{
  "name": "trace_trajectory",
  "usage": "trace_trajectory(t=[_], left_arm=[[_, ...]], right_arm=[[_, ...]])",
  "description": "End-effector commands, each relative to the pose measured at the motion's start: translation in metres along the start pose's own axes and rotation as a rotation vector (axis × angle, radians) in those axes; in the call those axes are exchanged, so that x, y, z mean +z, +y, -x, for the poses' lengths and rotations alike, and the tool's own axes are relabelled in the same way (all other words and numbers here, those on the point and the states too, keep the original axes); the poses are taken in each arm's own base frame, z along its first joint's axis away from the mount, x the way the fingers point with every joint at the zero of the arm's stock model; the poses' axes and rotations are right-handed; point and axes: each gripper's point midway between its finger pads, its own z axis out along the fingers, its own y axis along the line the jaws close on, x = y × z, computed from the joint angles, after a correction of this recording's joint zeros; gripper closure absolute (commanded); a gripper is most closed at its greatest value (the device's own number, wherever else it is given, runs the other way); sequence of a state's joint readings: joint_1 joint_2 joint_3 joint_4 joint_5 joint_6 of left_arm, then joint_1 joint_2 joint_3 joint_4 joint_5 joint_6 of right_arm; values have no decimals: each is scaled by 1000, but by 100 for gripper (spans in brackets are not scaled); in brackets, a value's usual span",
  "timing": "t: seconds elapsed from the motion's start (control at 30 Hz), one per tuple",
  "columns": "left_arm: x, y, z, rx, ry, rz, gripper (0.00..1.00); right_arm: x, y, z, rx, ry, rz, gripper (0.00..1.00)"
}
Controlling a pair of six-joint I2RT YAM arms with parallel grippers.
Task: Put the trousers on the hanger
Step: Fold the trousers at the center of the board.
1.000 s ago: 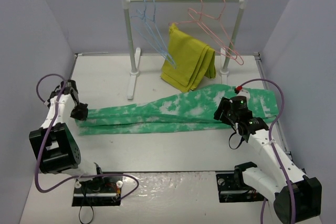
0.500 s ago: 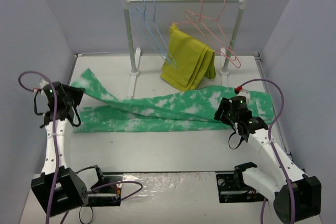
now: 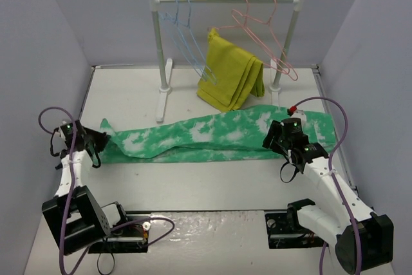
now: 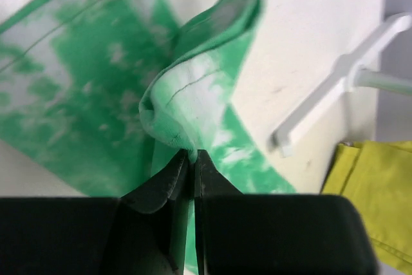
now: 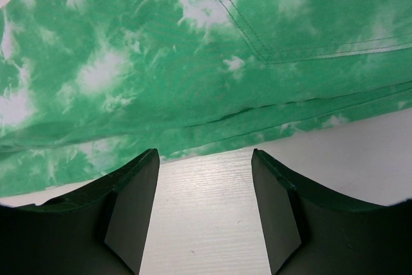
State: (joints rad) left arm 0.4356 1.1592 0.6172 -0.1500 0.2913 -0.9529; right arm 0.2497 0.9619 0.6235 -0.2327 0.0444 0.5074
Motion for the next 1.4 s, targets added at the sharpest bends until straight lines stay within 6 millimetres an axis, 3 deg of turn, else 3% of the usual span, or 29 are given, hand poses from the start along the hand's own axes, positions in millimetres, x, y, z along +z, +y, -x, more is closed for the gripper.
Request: trace_trajectory(t=[0.0,0.1,0.2,0.27,0.33,0.43,0.6,0.73,0.9,1.07,1.23,1.37], left_arm=[[-40,-61,47,128,-117,-92,100],[-42,-42,46,156,-117,-2,100],[-39,-3,33,118,-98,130,100],[-36,29,20,79,-81,238,94],[-35,48,10,45,-67,300,90],[-39,70,1,17,-45,385,75],[-56,70,12,15,-74,430,59],[-73,23,33,72,-112,316,59],[-68,-14,16,241,-66,245,58],[-25,2,-32,248,85,304,58],[6,31,-45,217,128,378,58],[17,45,-42,186,172,418,58]], right_arm=[[-5,7,18,18,-49,8,43],[-5,7,18,18,-48,7,43],[-5,5,17,24,-52,1,43],[-5,3,14,28,-47,-3,43],[-6,3,14,37,-48,-5,43],[-7,4,15,46,-51,-1,43],[-8,3,19,48,-58,-12,43],[-11,3,30,44,-89,-28,43],[-6,1,39,40,-92,-65,43],[10,-5,39,62,-62,-114,43],[36,-19,39,76,-43,-177,43],[62,-28,25,74,-11,-218,43]])
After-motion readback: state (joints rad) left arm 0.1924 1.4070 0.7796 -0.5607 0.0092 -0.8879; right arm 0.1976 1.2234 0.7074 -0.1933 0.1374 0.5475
